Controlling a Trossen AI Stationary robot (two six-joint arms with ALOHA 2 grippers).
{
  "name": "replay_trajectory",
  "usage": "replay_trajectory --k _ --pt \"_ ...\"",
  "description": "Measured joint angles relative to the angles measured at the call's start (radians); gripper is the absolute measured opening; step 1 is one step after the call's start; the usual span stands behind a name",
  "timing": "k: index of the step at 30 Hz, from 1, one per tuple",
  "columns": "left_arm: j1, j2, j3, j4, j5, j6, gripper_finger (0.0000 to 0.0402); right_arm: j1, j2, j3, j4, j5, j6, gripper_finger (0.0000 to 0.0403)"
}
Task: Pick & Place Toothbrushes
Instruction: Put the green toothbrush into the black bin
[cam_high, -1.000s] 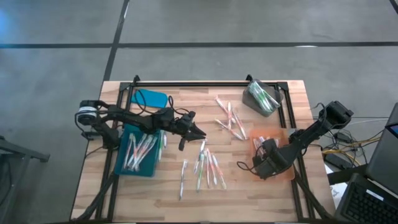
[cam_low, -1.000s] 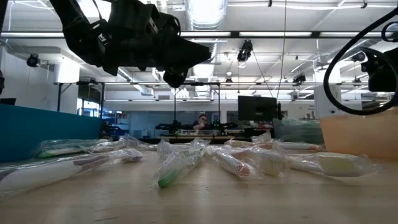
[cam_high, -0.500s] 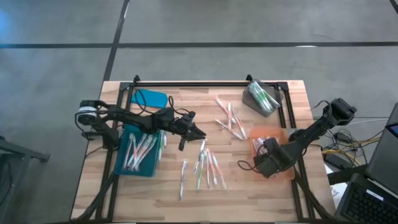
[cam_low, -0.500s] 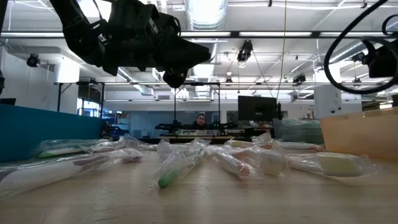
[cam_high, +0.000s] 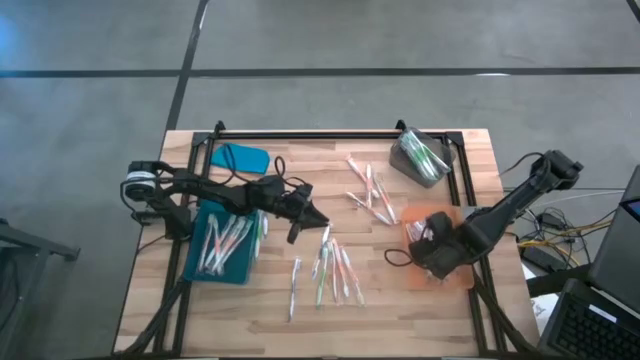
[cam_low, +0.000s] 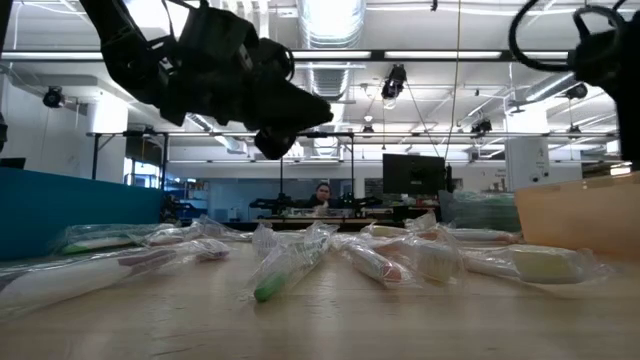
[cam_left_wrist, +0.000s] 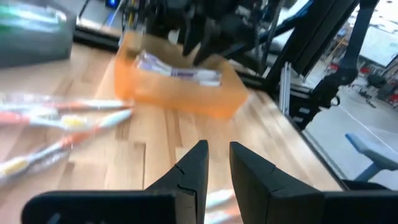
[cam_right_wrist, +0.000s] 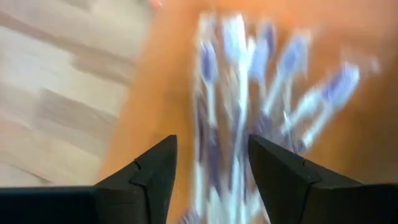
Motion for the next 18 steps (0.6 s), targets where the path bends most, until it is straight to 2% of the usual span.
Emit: replay_trajectory --k 6,18 --pt "0.001 0.000 0.000 -0.052 0.000 0.005 0.0069 0.000 -0.053 0.008 0.000 0.172 -0.076 0.0160" --pt "-0.001 0.000 0.000 -0.066 0.003 0.102 0.0069 0.000 -0.119 0.009 0.003 0.273 -0.189 0.0101"
